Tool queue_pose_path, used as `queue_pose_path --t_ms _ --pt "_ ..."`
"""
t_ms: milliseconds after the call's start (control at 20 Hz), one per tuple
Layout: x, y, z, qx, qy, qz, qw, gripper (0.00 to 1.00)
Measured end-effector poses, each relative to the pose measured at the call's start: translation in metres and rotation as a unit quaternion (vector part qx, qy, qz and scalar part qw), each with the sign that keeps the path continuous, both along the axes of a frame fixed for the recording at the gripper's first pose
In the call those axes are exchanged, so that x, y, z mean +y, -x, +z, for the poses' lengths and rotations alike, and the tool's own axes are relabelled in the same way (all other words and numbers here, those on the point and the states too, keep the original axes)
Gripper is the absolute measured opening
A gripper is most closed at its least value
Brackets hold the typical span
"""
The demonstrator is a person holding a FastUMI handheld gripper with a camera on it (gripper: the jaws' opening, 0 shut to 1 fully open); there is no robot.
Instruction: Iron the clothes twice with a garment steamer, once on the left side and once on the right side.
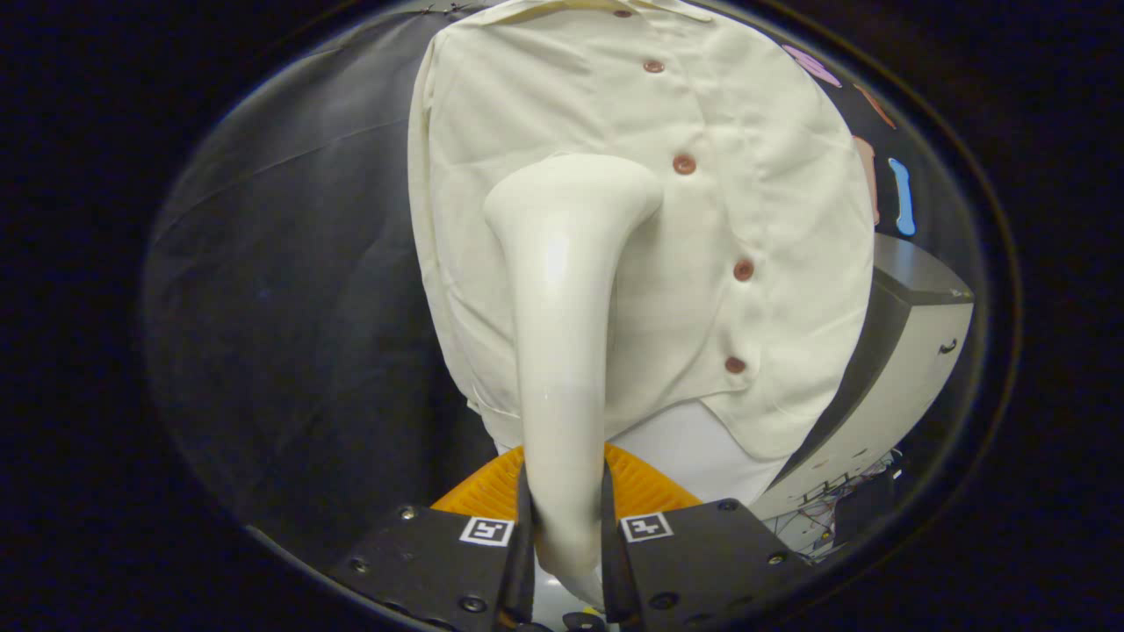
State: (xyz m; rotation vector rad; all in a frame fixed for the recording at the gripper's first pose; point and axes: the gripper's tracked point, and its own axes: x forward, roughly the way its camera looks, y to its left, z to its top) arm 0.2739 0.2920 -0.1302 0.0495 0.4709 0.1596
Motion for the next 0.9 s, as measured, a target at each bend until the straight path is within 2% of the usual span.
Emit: queue_pose_path --t_ms 400,700,900 --pt "0.002 0.021 -0.043 0.048 -0.008 0.021 0.999 0.27" --pt "-0.015 0.053 -0.064 0.079 -0.006 0.022 0.997 0.27" --pt "-0.023 0.073 -0.058 0.076 -0.014 0.023 0.997 0.27"
